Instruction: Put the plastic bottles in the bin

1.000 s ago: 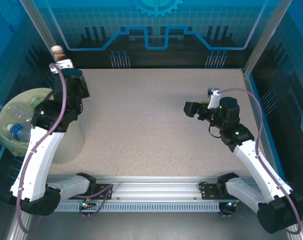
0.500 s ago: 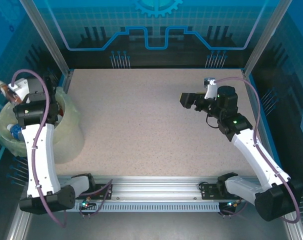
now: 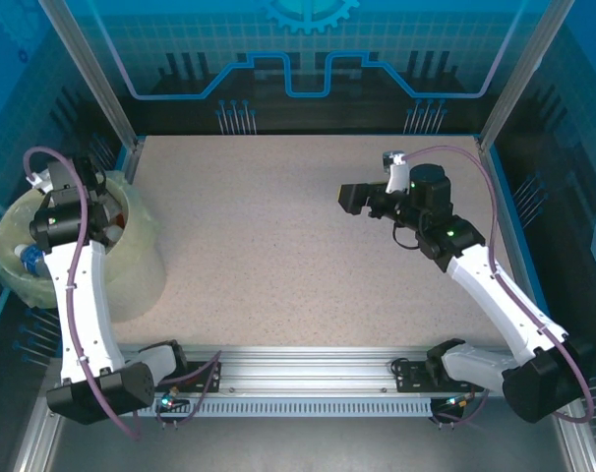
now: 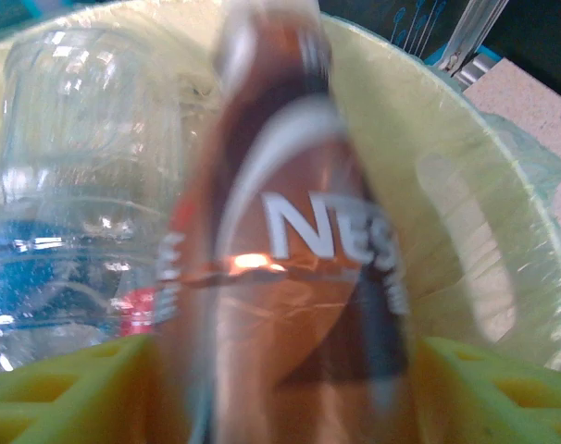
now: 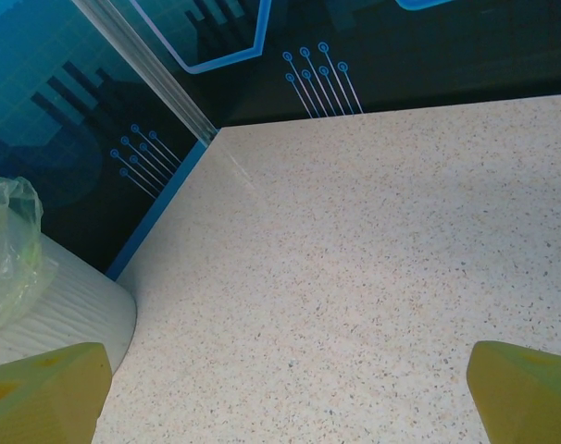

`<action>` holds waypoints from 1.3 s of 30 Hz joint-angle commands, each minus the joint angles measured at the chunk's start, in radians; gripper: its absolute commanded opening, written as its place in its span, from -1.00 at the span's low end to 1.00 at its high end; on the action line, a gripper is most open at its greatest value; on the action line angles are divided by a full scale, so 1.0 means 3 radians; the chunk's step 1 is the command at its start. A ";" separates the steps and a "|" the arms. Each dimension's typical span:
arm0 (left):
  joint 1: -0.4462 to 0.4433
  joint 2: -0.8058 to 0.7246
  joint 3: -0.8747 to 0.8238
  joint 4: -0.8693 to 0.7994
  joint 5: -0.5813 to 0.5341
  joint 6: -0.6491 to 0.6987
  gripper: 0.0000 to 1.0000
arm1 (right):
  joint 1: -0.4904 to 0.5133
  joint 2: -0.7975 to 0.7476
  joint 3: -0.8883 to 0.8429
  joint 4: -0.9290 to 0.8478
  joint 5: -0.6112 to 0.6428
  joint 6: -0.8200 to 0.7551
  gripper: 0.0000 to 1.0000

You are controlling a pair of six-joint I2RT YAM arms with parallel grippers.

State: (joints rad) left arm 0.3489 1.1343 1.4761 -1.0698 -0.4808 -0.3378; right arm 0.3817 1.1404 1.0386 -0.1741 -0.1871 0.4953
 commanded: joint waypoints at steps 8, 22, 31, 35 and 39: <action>-0.0296 -0.0273 0.0372 -0.0193 0.0041 -0.0146 0.83 | 0.0057 -0.0047 0.0078 -0.0112 0.0267 -0.0104 0.99; -0.0672 -0.0757 -0.1438 0.2857 0.3007 -0.0283 0.98 | -0.0240 -0.0707 -0.0702 -0.0283 0.1937 -0.0369 0.99; -0.0672 -0.0064 -0.2547 0.3743 0.2383 0.0064 0.98 | -0.1040 -0.0391 -0.1710 0.0995 0.1656 -0.1022 0.99; -0.0672 0.0261 -0.2832 0.4030 0.2007 0.0229 0.98 | -0.1200 0.0012 -0.1846 0.1459 0.1325 -0.1150 0.99; -0.0672 0.0519 -0.3109 0.4592 0.1910 0.0406 0.98 | -0.1221 0.0448 -0.1779 0.1793 0.1046 -0.1253 0.99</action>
State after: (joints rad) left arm 0.1520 1.2591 0.5911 0.1184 0.1493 -0.2905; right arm 0.0269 1.2270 0.4908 0.2050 0.2161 0.1719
